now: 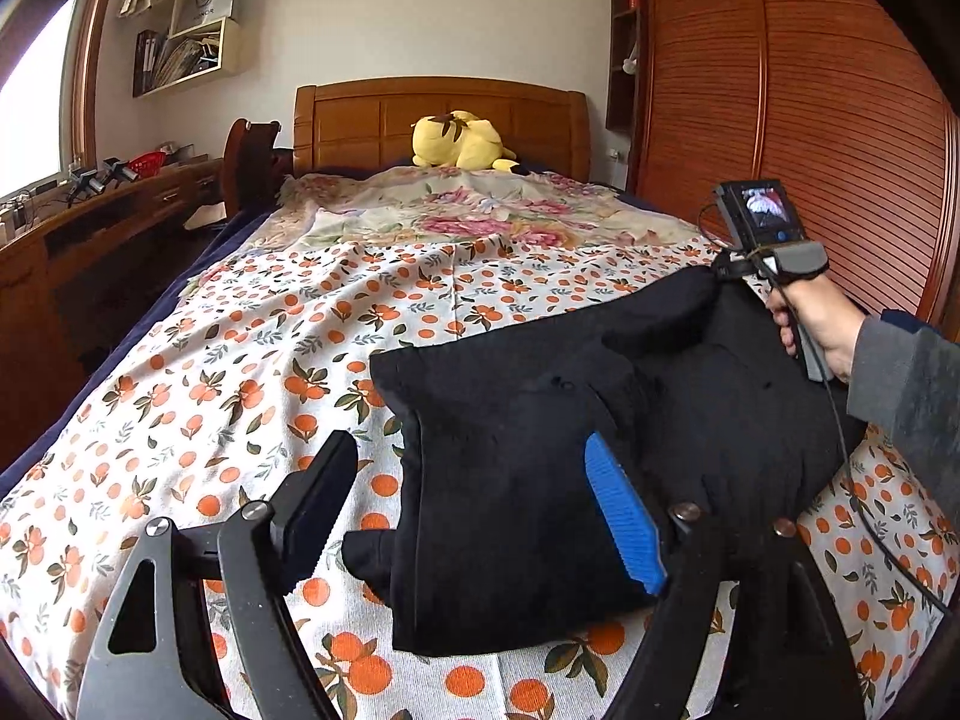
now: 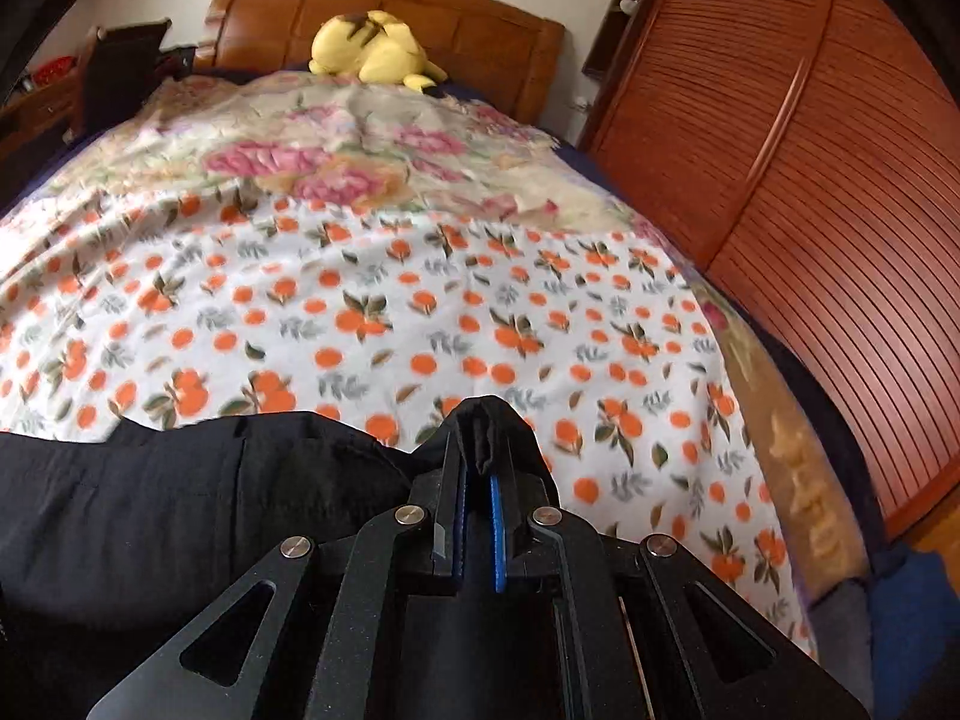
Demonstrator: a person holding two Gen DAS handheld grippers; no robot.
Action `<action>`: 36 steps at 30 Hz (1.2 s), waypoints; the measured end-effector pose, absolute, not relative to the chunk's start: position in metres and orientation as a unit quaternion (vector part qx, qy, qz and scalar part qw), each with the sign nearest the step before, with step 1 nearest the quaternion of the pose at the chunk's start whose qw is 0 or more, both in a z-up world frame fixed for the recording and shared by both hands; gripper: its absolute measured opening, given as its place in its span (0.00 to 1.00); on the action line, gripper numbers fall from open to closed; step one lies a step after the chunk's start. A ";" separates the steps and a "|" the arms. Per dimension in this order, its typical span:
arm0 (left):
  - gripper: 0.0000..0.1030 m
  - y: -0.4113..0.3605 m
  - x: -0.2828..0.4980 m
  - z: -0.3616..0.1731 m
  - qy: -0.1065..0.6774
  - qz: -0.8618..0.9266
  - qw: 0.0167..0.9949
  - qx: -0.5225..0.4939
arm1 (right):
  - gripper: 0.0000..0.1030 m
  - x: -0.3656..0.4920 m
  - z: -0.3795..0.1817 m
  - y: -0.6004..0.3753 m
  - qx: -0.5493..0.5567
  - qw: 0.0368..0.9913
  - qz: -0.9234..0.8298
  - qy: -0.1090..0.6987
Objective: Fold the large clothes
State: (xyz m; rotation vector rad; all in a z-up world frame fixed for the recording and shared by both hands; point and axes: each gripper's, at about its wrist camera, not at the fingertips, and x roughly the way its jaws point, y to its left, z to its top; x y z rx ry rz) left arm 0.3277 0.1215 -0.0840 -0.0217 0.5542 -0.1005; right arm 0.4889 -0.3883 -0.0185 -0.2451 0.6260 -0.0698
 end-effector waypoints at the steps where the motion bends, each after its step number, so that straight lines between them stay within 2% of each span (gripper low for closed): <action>1: 0.77 0.121 0.327 -0.084 0.274 -0.050 0.960 -0.008 | 0.05 0.487 -0.018 -0.387 -0.126 0.941 -0.027 0.313; 3: 0.77 0.119 0.328 -0.085 0.275 -0.049 0.960 -0.006 | 0.09 0.479 -0.017 -0.386 -0.133 0.938 -0.012 0.320; 5: 0.77 0.119 0.328 -0.086 0.276 -0.050 0.960 -0.008 | 0.26 0.471 -0.016 -0.394 -0.138 0.937 -0.005 0.321; 6: 0.77 0.119 0.328 -0.086 0.276 -0.050 0.960 -0.009 | 0.31 0.463 -0.019 -0.395 -0.142 0.935 0.004 0.324; 7: 0.77 0.118 0.328 -0.086 0.274 -0.048 0.960 -0.009 | 0.42 0.456 -0.019 -0.398 -0.150 0.934 0.011 0.323; 8: 0.77 0.117 0.328 -0.086 0.274 -0.046 0.961 -0.007 | 0.46 0.448 -0.022 -0.399 -0.164 0.931 0.019 0.326; 21: 0.77 0.111 0.329 -0.111 0.311 -0.057 0.948 -0.014 | 0.50 0.313 -0.064 -0.456 -0.198 0.902 0.152 0.352; 26: 0.77 0.113 0.323 -0.122 0.325 -0.048 0.945 -0.005 | 0.70 0.293 -0.058 -0.489 -0.161 0.908 0.168 0.348; 27: 0.77 0.113 0.322 -0.123 0.325 -0.048 0.944 -0.004 | 0.71 0.292 -0.058 -0.497 -0.152 0.908 0.170 0.351; 28: 0.75 0.113 0.319 -0.123 0.324 -0.047 0.945 0.000 | 0.72 0.286 -0.060 -0.502 -0.142 0.908 0.172 0.353; 30: 0.64 0.114 0.317 -0.124 0.330 -0.047 0.943 0.006 | 0.73 0.281 -0.062 -0.510 -0.128 0.908 0.175 0.359; 32: 0.60 0.115 0.317 -0.126 0.336 -0.048 0.941 0.006 | 0.73 0.273 -0.062 -0.516 -0.115 0.907 0.178 0.362; 36: 0.59 0.117 0.316 -0.132 0.348 -0.048 0.936 0.007 | 0.73 0.258 -0.068 -0.517 -0.108 0.905 0.175 0.372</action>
